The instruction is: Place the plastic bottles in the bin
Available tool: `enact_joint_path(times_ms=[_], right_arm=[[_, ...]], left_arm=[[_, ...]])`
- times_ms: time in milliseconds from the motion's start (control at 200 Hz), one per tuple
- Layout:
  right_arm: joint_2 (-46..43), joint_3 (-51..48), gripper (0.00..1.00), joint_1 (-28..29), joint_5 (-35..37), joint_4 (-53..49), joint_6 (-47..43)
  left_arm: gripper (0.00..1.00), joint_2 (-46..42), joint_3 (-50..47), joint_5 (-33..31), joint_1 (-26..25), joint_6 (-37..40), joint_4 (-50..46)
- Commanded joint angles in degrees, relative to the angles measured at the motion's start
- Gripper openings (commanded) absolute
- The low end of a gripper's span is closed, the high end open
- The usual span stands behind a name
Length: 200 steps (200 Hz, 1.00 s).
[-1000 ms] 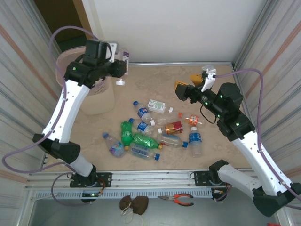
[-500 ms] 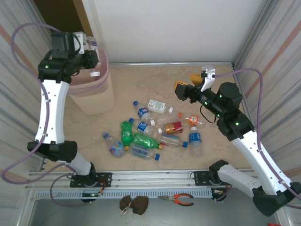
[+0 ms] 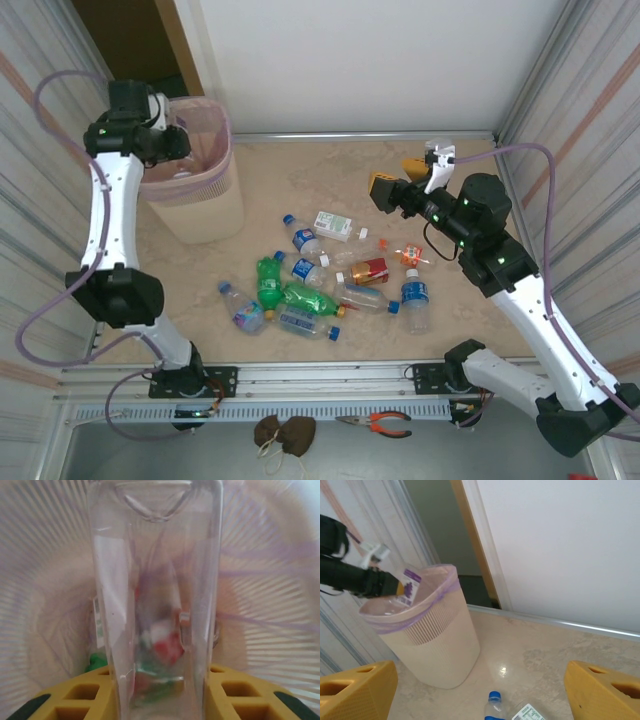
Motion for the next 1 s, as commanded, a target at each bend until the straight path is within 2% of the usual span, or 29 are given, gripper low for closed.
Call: enact_joint_path(times_ms=[0,326,646,857,997], right_arm=[[-0.01,1.14,0.85,-0.32,0.03,1.65,-0.20],[-0.01,1.36,0.85,-0.32,-0.06,1.31,-0.42],[-0.21,1.18,0.86,-0.41,0.07,1.14,-0.82],[-0.20,1.19,0.86,-0.54,0.02,1.14,-0.73],[-0.51,1.07,0.86,-0.59,0.00,0.88,-0.73]], left_arm=[[0.28,1.36,-4.26,1.92,0.21,0.78,1.88],[0.28,6.31,-13.94,3.47,0.12,0.07,6.95],[0.29,12.16,-17.20,4.33,0.27,-0.40,10.32],[0.37,15.17,-17.79,4.45,0.29,-0.48,10.84],[0.43,13.08,-18.08,4.35,0.25,-0.73,11.13]])
